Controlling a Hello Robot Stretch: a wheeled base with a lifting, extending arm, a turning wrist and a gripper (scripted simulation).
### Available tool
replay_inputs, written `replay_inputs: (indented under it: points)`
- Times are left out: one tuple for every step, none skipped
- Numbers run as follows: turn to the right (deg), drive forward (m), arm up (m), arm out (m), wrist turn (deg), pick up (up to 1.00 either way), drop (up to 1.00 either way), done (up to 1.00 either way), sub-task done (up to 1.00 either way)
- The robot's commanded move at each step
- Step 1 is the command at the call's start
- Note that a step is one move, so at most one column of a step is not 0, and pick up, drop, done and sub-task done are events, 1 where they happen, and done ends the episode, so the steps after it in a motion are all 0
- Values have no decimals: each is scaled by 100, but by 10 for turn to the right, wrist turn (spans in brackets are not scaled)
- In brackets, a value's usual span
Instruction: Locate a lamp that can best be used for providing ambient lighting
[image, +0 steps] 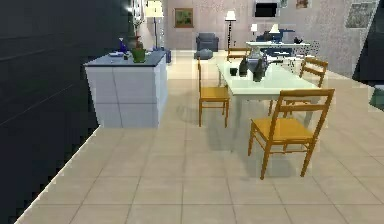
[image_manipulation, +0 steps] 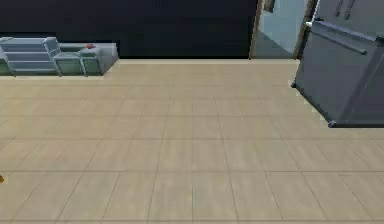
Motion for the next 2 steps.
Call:
replay_inputs:
  points:
    - [450, 0, 0, 0, 0, 0, 0, 0, 0]
    - [120, 0, 0, 0, 0, 0, 0, 0, 0]
